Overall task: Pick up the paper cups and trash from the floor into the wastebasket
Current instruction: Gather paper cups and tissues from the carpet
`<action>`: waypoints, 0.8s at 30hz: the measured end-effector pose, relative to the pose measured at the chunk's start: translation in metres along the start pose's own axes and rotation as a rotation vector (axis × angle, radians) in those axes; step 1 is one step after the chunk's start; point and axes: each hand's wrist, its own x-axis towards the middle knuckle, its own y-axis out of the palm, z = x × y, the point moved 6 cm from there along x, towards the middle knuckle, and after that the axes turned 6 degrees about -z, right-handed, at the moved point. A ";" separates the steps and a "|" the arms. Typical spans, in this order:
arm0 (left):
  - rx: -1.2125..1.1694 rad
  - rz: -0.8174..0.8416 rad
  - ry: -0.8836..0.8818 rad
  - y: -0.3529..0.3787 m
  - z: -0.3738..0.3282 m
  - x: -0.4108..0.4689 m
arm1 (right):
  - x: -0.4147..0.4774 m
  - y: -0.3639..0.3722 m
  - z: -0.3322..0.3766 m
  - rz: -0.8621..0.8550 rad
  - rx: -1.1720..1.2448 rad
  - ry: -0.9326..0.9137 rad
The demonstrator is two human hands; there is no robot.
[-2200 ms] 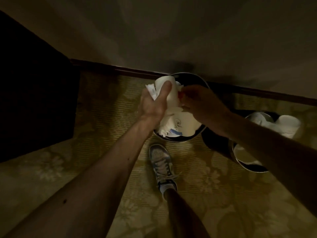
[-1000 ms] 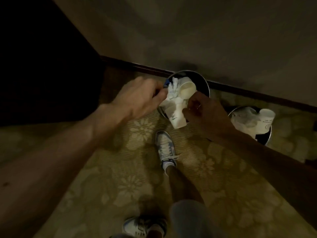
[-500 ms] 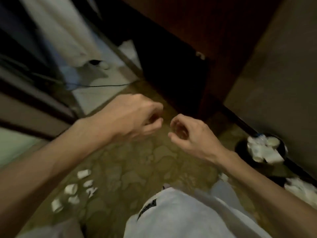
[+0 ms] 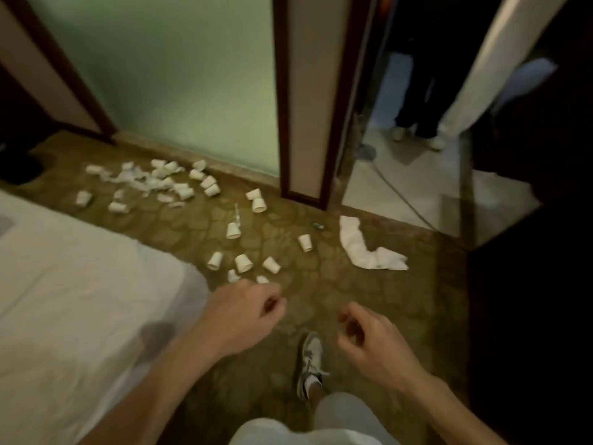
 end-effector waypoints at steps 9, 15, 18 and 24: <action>-0.156 0.115 -0.307 0.025 0.135 0.065 | 0.175 0.090 0.039 0.229 0.140 0.093; -0.277 0.173 -0.412 0.050 0.221 0.109 | 0.253 0.140 0.045 0.318 0.166 0.210; -0.276 0.244 -0.428 0.093 0.277 0.135 | 0.285 0.187 0.024 0.307 0.167 0.346; -0.272 0.472 -0.442 0.204 0.384 0.189 | 0.343 0.311 -0.033 0.239 0.329 0.675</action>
